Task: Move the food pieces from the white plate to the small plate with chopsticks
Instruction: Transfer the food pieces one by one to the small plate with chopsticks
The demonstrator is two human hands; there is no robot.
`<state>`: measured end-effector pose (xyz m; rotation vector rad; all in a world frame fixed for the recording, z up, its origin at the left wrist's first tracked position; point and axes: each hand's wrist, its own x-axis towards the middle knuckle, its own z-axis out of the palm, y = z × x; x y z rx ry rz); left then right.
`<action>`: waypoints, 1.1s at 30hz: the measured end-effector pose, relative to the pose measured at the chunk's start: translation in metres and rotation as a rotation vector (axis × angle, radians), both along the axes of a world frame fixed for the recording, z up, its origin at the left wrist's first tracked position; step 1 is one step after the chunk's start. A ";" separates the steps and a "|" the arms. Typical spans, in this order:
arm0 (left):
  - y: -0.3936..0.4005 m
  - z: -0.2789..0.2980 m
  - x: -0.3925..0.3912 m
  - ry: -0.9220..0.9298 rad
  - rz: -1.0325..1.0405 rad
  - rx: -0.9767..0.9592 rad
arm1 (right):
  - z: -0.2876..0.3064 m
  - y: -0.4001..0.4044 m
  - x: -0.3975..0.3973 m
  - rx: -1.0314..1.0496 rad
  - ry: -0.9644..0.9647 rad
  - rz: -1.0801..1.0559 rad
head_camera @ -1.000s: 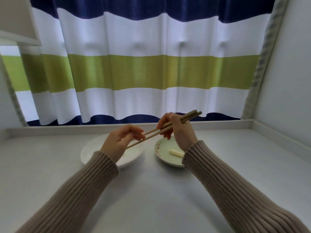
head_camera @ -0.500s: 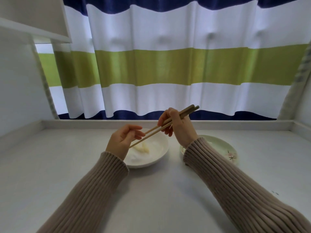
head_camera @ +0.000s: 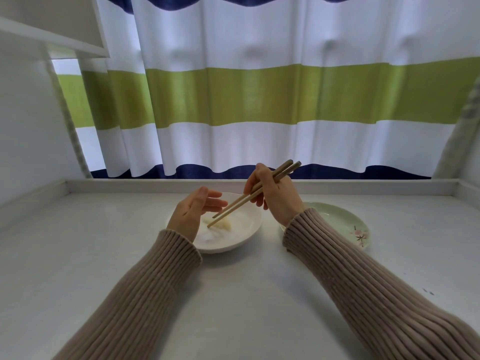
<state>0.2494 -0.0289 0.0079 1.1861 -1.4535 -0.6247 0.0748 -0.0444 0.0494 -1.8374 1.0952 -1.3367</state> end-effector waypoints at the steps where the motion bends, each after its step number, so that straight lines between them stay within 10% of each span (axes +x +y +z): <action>1: 0.000 0.000 0.000 -0.005 0.001 0.004 | 0.000 0.000 0.000 -0.002 0.009 -0.004; 33: 0.009 0.015 -0.016 0.052 -0.091 0.005 | 0.019 0.017 -0.022 -0.106 -0.063 -0.013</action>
